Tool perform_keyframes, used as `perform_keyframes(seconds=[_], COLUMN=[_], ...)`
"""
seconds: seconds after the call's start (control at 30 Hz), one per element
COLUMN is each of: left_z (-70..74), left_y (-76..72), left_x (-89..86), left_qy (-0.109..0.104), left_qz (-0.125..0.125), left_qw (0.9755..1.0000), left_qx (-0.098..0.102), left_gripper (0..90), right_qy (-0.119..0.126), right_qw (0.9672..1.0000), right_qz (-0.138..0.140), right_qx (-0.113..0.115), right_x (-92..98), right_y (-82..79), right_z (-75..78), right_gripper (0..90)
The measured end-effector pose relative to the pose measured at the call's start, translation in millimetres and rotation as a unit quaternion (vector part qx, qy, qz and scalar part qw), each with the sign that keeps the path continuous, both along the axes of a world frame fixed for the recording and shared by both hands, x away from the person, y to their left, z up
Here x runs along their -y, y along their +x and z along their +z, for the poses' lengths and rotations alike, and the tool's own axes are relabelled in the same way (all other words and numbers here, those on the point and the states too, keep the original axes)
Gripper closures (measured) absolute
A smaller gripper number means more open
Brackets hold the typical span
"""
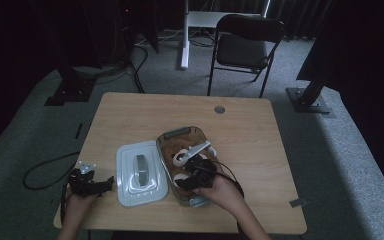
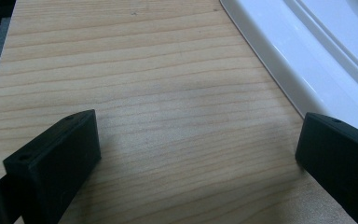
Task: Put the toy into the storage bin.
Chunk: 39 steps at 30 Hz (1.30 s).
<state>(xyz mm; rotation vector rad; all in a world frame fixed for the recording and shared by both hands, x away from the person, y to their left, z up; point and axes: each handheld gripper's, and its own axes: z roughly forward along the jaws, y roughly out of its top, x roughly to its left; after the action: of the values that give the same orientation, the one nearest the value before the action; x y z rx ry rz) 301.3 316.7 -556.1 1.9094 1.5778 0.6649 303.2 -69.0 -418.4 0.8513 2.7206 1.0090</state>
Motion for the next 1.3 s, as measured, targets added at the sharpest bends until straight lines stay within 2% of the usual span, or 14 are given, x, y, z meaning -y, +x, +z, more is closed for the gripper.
perform_keyframes(seconds=[0.07, 0.17, 0.23, 0.3, 0.4, 0.53, 0.6, 0.7, 0.9, 1.0, 1.1, 1.17, 1.2, 1.3], left_z=[0.0, -0.1, 0.0, 0.0, -0.1, 0.0, -0.1, -0.1, 0.8, 0.9, 0.7, 0.6, 0.7, 1.8], left_y=[0.0, 0.0, 0.0, 0.0, 0.0, 0.0, 0.0, -0.1, -0.7, -0.8, -1.1, -1.2, -1.4, -2.3], left_x=[0.1, 0.0, 0.0, 0.0, 0.1, 0.2, 0.2, 0.2, -0.1, 0.0, 0.3, 0.2, 0.2, 1.1], left_qy=[-0.001, 0.000, 0.000, 0.000, 0.000, -0.001, -0.001, -0.001, 0.001, 0.001, 0.000, 0.000, 0.000, -0.002], left_qz=[0.000, 0.000, 0.000, 0.000, 0.000, 0.001, 0.001, 0.000, -0.005, -0.004, -0.002, -0.002, -0.001, 0.006], left_qw=[1.0000, 1.0000, 1.0000, 1.0000, 1.0000, 1.0000, 1.0000, 1.0000, 1.0000, 1.0000, 1.0000, 1.0000, 1.0000, 0.9999], left_qx=[0.000, 0.000, 0.000, 0.000, 0.001, 0.001, 0.001, 0.001, -0.004, -0.005, -0.004, -0.003, -0.004, -0.009], left_gripper=[0.5, 0.5, 0.5, 0.5, 0.4, 0.5, 0.5, 0.5, 0.5, 0.5, 0.5, 0.5, 0.5, 0.5], right_qy=[0.015, 0.049, 0.066, 0.084, 0.085, 0.097, 0.094, 0.081, 0.057, 0.060, 0.052, 0.039, 0.043, 0.045], right_qw=[0.9994, 0.9971, 0.9952, 0.9919, 0.9835, 0.9710, 0.9679, 0.9617, 0.9523, 0.9524, 0.9552, 0.9552, 0.9562, 0.9529], right_qz=[-0.020, -0.048, -0.061, -0.083, -0.131, -0.187, -0.209, -0.238, -0.282, -0.285, -0.280, -0.284, -0.282, -0.292], right_qx=[0.024, 0.033, 0.037, 0.045, 0.092, 0.113, 0.104, 0.108, 0.102, 0.090, 0.082, 0.073, 0.066, 0.068], right_x=[9.6, 26.3, 37.7, 50.1, 67.0, 92.2, 103.2, 114.2, 127.9, 133.3, 135.4, 135.6, 136.3, 139.5], right_y=[0.3, 3.5, 6.8, 10.7, 14.6, 21.0, 25.4, 30.6, 41.0, 45.0, 47.7, 49.2, 50.1, 50.3], right_z=[8.2, 17.6, 21.0, 23.1, 24.5, 22.0, 18.8, 9.7, -18.7, -33.5, -46.9, -54.9, -58.4, -67.3], right_gripper=[37.1, 31.6, 18.5, 18.0, 12.9, 12.8, 12.8, 12.8, 12.1, 12.1, 12.1, 11.8, 10.9, 10.9])
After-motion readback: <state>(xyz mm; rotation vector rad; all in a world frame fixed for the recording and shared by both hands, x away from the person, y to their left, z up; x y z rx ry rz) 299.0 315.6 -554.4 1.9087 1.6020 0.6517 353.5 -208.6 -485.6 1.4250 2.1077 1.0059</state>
